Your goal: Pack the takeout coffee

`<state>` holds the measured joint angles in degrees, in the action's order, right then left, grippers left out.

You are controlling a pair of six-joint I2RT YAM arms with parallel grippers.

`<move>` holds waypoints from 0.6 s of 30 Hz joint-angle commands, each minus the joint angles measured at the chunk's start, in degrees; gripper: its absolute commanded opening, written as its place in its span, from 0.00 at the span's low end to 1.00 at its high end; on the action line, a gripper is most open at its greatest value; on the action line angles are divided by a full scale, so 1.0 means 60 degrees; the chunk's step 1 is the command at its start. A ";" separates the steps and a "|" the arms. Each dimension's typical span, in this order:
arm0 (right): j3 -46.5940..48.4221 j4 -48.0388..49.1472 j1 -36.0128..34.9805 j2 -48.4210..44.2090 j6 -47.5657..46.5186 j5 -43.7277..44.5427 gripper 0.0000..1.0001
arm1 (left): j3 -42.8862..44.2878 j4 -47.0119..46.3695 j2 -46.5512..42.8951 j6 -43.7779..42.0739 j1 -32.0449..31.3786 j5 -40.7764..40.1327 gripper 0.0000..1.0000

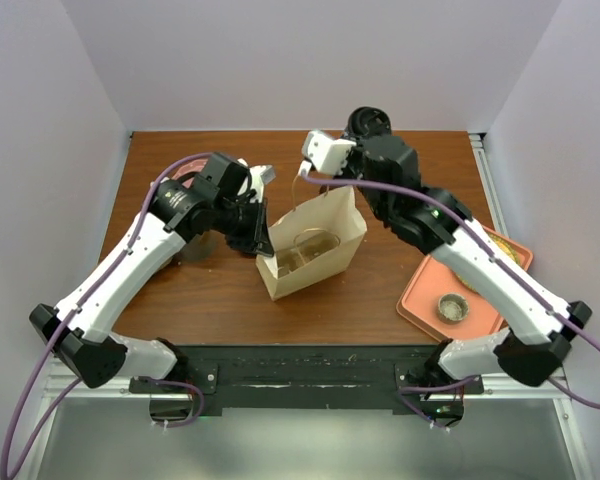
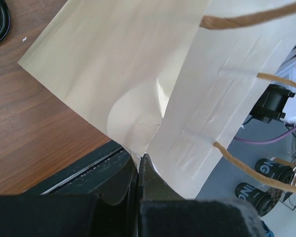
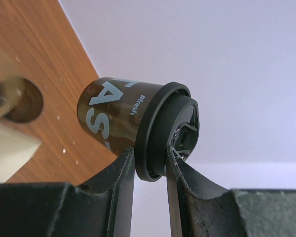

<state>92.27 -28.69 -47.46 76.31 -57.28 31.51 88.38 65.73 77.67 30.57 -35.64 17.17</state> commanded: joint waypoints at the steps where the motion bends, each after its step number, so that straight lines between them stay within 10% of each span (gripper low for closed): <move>1: 0.0355 -0.0606 0.0878 0.0727 0.1048 0.1237 0.00 | -0.0081 0.0484 -0.0566 -0.0348 0.0065 0.0493 0.00; 18: -0.1067 -0.3347 0.1933 0.3701 0.7405 0.1854 0.01 | -0.0740 0.1613 -0.1490 -0.0568 0.0300 -0.0078 0.00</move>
<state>86.50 -43.42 -38.02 95.42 -24.73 42.74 84.82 72.84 70.22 26.85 -34.46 15.27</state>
